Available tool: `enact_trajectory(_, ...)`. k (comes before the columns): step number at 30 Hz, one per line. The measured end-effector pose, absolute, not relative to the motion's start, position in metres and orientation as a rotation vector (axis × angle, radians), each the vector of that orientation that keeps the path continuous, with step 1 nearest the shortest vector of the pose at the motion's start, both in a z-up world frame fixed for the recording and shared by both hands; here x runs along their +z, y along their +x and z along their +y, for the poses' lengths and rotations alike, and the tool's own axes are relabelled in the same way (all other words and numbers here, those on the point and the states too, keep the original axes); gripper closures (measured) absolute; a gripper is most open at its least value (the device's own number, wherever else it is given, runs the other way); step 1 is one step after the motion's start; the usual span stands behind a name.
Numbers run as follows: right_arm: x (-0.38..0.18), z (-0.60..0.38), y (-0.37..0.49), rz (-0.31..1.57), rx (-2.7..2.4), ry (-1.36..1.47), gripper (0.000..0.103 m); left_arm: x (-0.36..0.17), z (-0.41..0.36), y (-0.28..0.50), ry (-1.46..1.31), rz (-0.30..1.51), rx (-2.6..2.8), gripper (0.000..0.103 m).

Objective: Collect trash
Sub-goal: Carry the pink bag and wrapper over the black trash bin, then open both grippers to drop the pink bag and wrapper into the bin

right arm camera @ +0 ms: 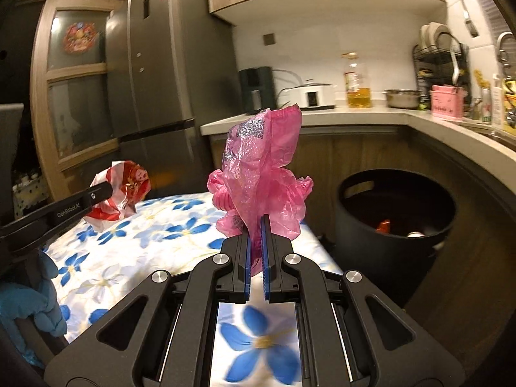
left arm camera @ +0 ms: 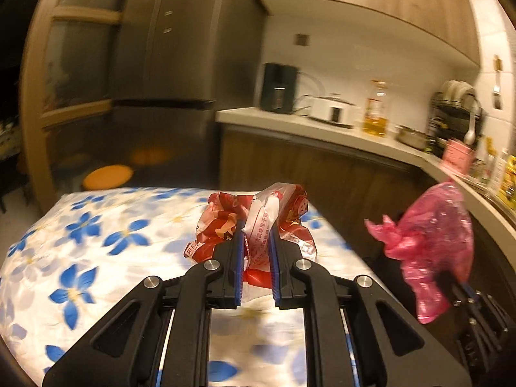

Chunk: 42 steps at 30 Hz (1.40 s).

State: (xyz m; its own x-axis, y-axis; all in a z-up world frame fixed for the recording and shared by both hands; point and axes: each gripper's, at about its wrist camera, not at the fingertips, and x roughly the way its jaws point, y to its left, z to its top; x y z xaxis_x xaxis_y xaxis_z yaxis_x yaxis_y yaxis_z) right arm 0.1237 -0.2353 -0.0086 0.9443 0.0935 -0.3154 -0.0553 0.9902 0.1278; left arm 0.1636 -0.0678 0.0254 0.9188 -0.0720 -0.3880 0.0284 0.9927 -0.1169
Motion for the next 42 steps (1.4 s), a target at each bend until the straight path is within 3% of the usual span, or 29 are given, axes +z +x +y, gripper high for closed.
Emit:
enact_trajectory(22, 0.025, -0.384, 0.127, 0.208, -0.242, 0.178, 0.097, 0.055, -0.246, 0.195, -0.015, 0.307, -0.454, 0.089)
enact_trajectory(42, 0.019, -0.43, 0.16, 0.241, -0.257, 0.192, 0.097, 0.039, -0.294, 0.23, 0.026, 0.355, -0.49, 0.089)
